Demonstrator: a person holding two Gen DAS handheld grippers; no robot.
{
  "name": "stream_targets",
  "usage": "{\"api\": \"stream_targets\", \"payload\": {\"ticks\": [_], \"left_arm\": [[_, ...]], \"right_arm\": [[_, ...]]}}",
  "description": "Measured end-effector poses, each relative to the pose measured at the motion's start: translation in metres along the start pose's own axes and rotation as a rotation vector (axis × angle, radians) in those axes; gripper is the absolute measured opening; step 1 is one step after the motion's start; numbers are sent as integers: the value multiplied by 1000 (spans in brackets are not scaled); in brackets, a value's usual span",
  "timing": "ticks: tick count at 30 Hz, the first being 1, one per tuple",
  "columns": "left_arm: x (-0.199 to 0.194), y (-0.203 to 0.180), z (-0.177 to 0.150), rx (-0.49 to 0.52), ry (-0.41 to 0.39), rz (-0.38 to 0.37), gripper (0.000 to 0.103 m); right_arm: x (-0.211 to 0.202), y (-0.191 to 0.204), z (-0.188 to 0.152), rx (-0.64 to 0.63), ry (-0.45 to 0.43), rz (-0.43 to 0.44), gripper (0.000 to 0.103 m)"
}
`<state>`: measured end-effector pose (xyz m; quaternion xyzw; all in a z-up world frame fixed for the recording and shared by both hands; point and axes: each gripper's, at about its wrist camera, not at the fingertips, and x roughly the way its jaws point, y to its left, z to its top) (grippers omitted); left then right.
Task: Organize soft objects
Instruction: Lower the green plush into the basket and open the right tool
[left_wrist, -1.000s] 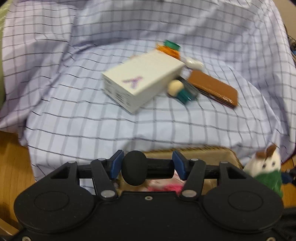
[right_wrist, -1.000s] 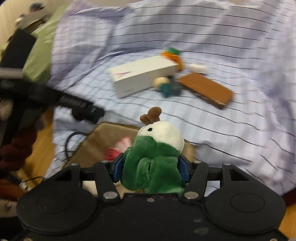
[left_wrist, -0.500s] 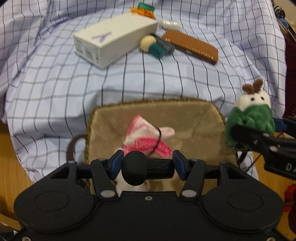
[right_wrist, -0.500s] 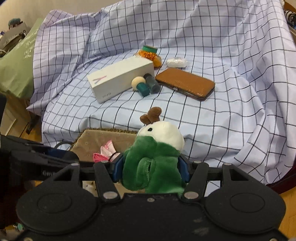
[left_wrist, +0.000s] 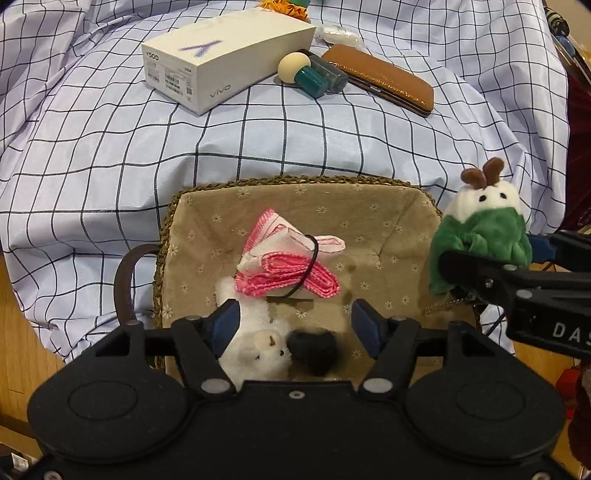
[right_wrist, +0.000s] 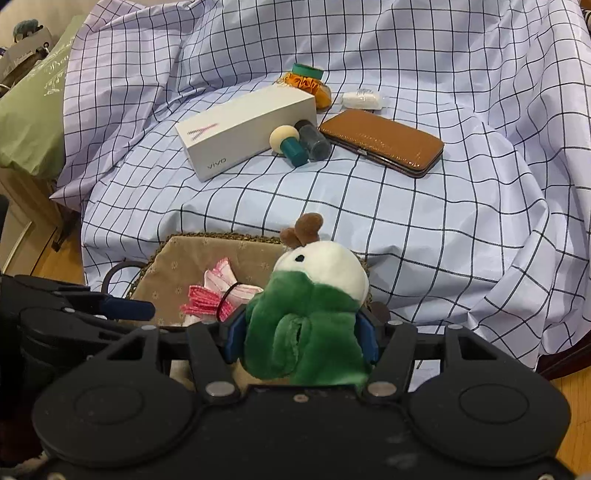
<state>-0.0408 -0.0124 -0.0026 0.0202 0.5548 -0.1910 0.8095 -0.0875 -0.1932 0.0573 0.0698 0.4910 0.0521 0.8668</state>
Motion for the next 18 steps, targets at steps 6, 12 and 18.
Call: {"api": "stream_targets", "payload": {"ticks": [6, 12, 18], "left_arm": [[4, 5, -2, -17, 14, 23, 63], [5, 10, -3, -29, 15, 59, 63], [6, 12, -3, -36, 18, 69, 63]], "right_arm": [[6, 3, 0, -22, 26, 7, 61], [11, 7, -1, -48, 46, 31, 64], [8, 6, 0, -54, 34, 61, 71]]}}
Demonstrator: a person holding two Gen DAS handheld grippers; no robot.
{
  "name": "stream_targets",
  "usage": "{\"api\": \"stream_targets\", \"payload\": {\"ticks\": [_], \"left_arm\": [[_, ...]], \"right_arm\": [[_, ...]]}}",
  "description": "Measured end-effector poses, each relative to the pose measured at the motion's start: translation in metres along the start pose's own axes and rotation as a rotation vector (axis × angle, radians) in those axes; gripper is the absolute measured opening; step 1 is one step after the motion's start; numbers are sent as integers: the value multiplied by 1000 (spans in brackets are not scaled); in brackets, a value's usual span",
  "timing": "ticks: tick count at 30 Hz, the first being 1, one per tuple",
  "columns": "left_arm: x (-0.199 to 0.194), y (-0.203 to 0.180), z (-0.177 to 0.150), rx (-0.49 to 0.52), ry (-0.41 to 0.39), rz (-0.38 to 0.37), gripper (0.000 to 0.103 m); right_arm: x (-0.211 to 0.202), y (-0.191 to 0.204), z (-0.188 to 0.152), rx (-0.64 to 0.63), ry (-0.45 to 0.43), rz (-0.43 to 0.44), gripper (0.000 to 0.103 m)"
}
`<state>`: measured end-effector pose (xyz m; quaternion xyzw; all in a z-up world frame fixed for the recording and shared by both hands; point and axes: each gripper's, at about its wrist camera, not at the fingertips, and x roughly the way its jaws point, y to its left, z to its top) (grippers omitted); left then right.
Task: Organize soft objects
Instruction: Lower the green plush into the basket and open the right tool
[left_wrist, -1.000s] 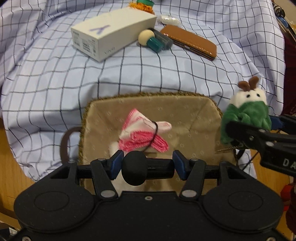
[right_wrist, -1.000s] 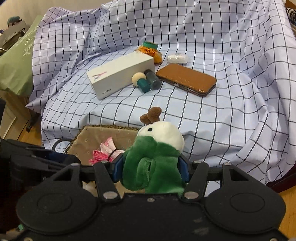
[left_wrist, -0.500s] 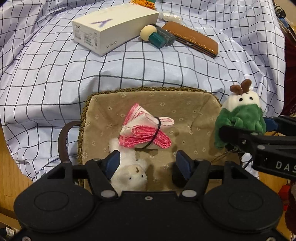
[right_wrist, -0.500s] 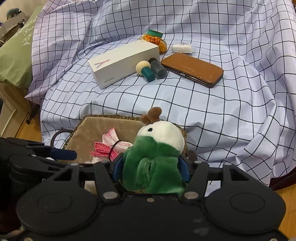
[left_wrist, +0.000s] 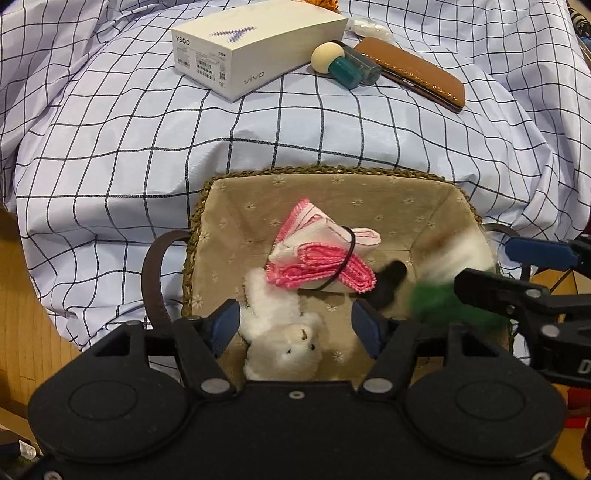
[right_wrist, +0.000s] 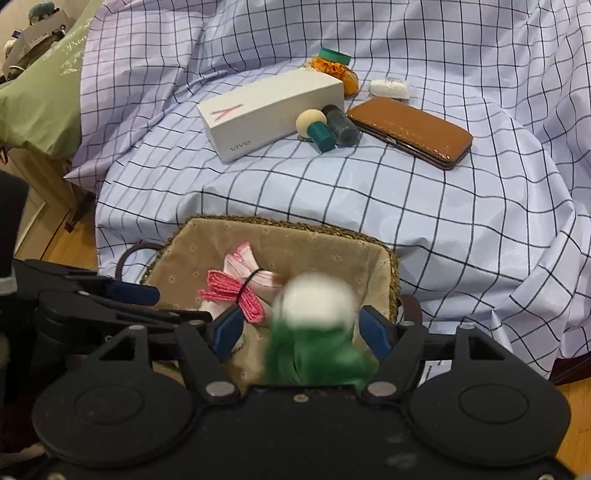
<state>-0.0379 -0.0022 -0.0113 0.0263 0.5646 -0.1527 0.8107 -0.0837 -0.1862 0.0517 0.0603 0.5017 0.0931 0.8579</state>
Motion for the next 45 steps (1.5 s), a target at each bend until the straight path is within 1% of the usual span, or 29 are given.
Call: {"api": "stream_targets", "payload": {"ticks": [7, 25, 45], "left_arm": [[0, 1, 0, -6, 0, 8, 63], [-2, 1, 0, -4, -7, 62, 63], [-7, 1, 1, -3, -28, 87, 63]], "right_arm": [[0, 0, 2, -2, -3, -2, 71], [2, -2, 1, 18, -2, -19, 71], [-2, -1, 0, 17, -18, -8, 71]]}}
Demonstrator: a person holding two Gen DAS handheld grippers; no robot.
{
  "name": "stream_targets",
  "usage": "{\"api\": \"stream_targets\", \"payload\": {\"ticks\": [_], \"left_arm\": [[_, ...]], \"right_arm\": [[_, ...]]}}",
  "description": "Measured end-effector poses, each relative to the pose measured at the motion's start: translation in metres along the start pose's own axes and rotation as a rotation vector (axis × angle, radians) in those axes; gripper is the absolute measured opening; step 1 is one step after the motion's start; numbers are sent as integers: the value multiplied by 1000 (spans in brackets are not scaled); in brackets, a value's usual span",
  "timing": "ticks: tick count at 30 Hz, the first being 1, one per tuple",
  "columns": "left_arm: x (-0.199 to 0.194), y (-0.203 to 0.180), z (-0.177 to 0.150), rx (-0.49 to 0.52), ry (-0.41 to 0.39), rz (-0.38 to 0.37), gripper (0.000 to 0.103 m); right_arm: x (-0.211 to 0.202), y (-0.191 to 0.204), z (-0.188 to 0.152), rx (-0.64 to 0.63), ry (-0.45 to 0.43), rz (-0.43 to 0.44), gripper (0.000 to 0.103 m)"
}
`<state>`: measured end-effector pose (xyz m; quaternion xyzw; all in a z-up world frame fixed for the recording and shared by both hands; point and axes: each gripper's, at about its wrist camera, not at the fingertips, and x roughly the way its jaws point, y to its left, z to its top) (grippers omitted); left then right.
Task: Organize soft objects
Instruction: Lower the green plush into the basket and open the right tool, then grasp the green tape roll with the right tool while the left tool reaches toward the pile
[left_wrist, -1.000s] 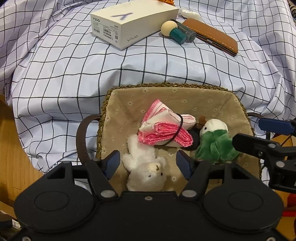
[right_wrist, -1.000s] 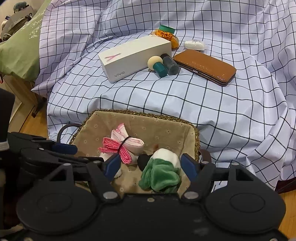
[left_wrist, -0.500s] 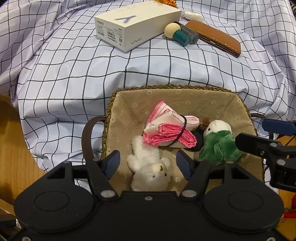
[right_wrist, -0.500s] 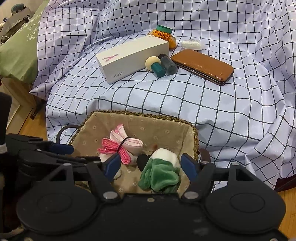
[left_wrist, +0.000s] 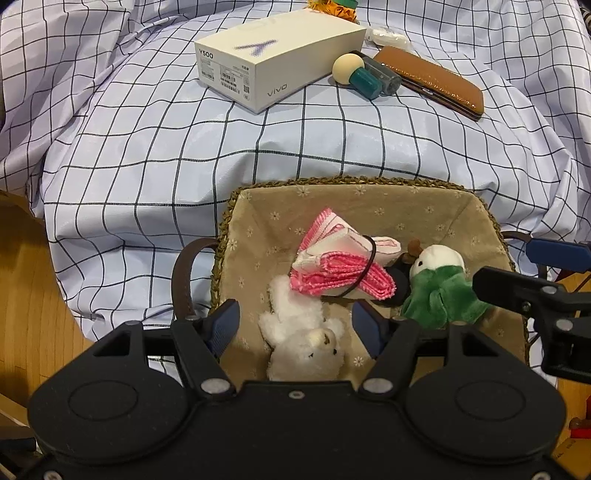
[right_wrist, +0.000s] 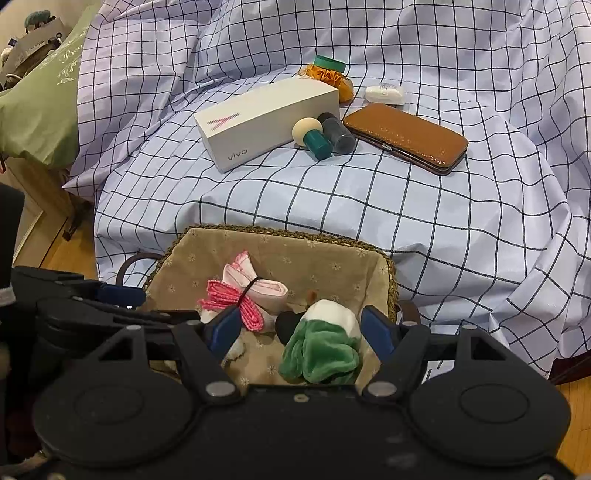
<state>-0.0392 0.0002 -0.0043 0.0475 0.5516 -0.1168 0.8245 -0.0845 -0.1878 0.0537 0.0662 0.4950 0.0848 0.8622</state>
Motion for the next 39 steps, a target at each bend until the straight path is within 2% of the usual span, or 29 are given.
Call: {"api": "stream_targets", "payload": {"ticks": [11, 20, 22, 29, 39], "left_arm": [[-6, -1, 11, 23, -46, 14, 64], [-10, 3, 34, 31, -102, 33, 66], [-10, 3, 39, 33, -114, 31, 69], [-7, 1, 60, 43, -147, 18, 69], [4, 0, 95, 52, -184, 7, 69]], "right_arm": [[-5, -4, 10, 3, -43, -6, 71], [-5, -13, 48, -21, -136, -42, 72], [-4, -15, 60, -34, -163, -51, 73], [10, -24, 114, -12, -237, -57, 73], [68, -48, 217, 75, -272, -51, 73]]}}
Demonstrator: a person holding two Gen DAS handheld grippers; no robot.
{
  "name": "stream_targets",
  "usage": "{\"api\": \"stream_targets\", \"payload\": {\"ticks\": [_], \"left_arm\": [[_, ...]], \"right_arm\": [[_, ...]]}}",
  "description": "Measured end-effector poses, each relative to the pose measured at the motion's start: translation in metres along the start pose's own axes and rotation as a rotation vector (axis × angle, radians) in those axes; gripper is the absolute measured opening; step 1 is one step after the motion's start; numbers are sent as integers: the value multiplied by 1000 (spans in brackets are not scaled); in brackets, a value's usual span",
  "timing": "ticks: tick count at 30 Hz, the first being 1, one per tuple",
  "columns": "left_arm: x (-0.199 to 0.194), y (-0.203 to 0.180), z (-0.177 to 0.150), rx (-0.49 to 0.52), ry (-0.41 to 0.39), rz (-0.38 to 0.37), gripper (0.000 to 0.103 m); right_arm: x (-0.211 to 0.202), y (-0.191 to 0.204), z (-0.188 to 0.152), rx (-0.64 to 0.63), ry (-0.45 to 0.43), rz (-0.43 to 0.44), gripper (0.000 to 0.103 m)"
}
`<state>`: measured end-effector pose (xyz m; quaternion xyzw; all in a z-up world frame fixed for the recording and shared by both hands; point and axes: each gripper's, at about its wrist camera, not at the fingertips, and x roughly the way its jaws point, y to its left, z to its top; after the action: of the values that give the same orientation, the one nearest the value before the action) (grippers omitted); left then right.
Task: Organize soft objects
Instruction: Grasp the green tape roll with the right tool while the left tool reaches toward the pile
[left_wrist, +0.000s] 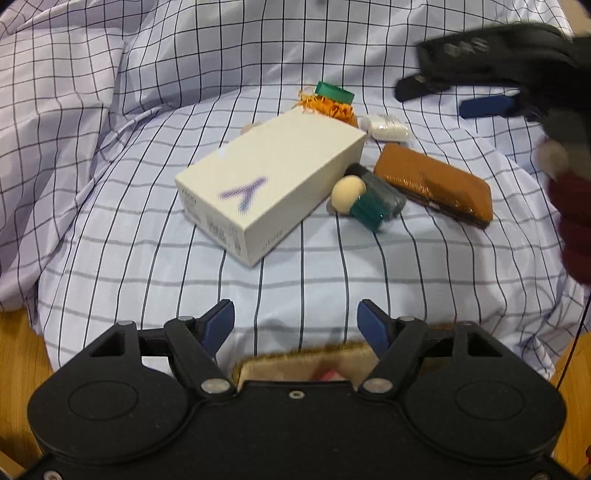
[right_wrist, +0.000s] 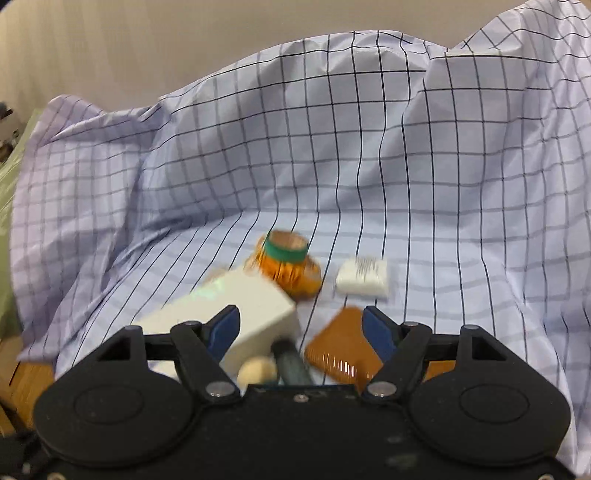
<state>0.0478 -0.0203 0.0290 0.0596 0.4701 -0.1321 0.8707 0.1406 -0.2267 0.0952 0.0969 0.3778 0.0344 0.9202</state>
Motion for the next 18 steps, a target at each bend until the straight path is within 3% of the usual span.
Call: {"api": "stream_targets", "payload": {"ticks": [9, 18], "left_arm": [[15, 8, 32, 1, -35, 10, 69], [20, 16, 45, 3, -46, 15, 70]], "right_arm": [[82, 4, 49, 23, 40, 39, 73], [145, 15, 56, 9, 96, 35, 72]]}}
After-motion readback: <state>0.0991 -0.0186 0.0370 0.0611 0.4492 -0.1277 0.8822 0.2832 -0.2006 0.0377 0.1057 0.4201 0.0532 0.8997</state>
